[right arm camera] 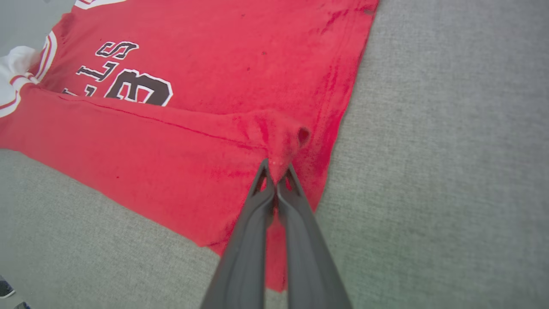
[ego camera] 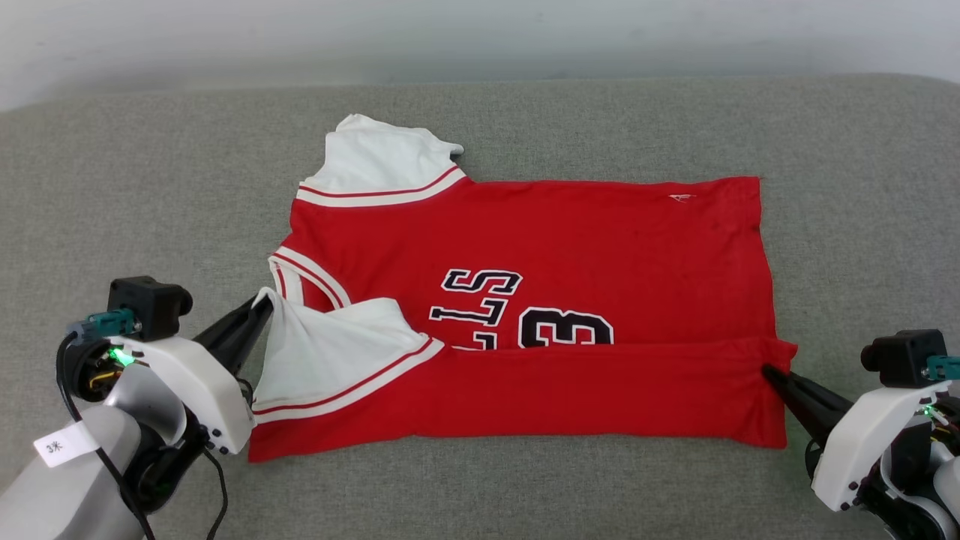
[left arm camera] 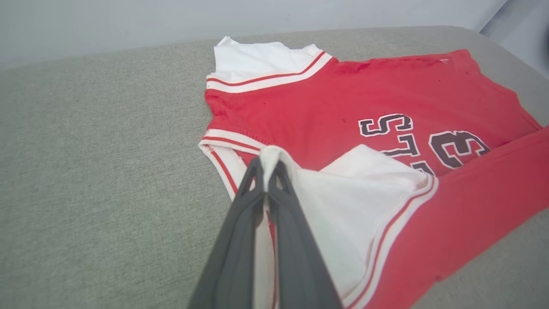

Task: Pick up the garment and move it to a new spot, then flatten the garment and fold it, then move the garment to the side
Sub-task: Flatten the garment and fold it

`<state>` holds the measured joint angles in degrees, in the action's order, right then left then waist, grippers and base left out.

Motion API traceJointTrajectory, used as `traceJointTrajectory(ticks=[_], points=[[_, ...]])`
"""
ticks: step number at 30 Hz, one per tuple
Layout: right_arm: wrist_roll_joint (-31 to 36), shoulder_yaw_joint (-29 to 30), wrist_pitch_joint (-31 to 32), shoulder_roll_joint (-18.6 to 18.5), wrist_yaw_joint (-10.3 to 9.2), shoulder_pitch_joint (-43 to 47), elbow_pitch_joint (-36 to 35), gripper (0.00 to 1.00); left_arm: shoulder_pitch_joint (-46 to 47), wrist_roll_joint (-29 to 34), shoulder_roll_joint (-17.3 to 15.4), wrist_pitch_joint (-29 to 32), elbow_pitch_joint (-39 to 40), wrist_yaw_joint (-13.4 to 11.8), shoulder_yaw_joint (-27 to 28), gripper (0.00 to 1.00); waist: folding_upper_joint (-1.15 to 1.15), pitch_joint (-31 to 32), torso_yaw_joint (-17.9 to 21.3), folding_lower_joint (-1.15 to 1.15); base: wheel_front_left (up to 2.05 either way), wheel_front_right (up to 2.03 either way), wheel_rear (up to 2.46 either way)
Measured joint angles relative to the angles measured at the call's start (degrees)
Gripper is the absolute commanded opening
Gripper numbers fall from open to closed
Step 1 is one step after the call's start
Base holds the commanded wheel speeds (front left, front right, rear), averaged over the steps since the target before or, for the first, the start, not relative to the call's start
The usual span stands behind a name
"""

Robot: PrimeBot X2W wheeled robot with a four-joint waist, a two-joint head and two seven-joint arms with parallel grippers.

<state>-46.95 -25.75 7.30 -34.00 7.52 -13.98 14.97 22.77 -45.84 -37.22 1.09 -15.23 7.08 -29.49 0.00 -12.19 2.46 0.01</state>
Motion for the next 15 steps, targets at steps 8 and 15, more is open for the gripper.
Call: traceJointTrajectory(ticks=[8, 15], points=[[-0.4, -1.8, -1.2, 0.1, 0.00, -3.3, 3.2, 0.00, 4.2, -0.7, 0.4, -1.8, -5.3, 0.3, -2.6, 0.00, 0.00, -2.8, 0.4, 0.00, 0.00, 0.00, 0.00], [0.0, -3.6, -2.3, 0.8, 0.00, -4.8, 6.0, 0.00, 5.7, -1.8, 1.5, -2.9, -10.2, 0.3, -7.0, 0.00, 0.00, -3.6, 0.6, 0.00, 0.00, 0.00, 0.00]])
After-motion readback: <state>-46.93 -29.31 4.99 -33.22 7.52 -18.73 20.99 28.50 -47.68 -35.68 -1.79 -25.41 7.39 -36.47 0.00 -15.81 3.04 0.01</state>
